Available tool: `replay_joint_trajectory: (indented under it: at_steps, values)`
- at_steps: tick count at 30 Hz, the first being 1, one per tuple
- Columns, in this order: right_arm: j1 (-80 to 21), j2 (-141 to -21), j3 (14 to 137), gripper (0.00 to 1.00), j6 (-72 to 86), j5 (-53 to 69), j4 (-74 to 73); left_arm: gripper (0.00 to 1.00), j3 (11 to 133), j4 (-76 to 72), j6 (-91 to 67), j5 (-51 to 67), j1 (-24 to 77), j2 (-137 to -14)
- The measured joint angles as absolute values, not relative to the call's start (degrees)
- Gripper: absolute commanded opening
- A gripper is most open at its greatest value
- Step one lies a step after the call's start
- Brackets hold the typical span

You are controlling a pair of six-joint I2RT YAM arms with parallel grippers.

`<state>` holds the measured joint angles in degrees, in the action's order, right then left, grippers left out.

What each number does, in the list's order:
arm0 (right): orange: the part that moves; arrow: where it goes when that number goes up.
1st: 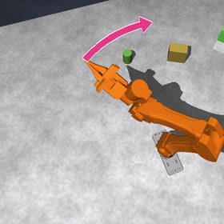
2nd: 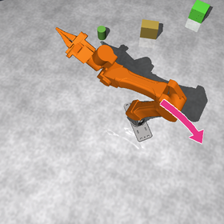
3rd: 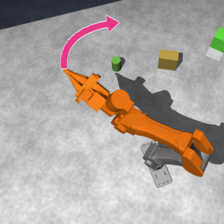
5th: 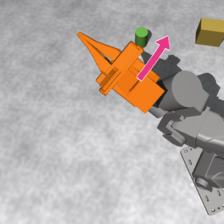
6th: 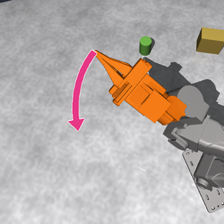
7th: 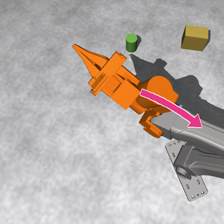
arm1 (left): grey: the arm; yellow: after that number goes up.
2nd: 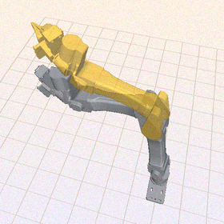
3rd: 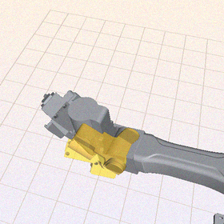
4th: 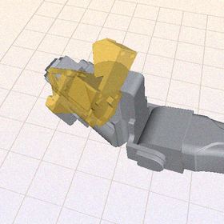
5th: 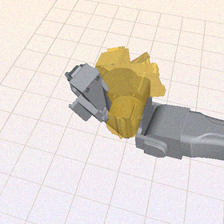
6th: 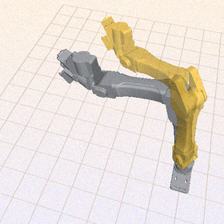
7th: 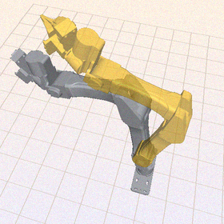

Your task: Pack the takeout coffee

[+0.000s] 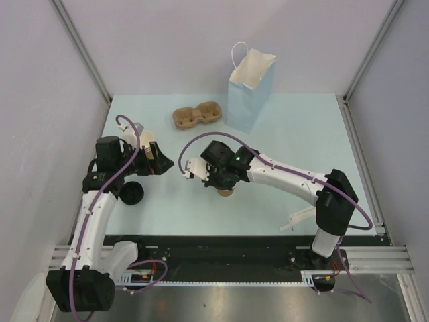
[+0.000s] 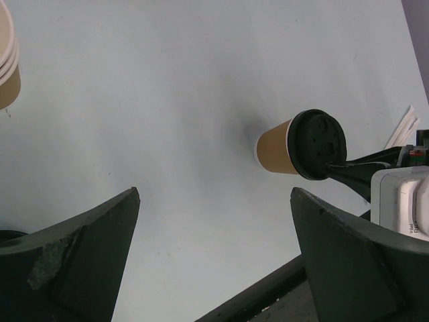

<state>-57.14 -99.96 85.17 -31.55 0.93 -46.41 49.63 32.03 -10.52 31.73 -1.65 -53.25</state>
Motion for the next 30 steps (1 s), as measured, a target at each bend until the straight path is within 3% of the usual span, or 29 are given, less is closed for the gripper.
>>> replay_joint_trajectory:
  at_steps: [18, 26, 30]
  values:
    - [-56.9, -100.0, 84.2, 0.01, -31.6, 1.0, -46.4, 1.00, 49.6, 32.0, -10.5, 31.7, -1.7, -53.9]
    - [-56.5, -100.0, 84.0, 0.15, -31.5, 1.1, -46.4, 0.99, 49.7, 32.0, -10.5, 31.7, -1.7, -54.0]
    - [-56.4, -100.0, 83.6, 0.17, -31.5, 1.3, -46.4, 1.00, 49.7, 32.0, -10.5, 31.7, -1.7, -54.2]
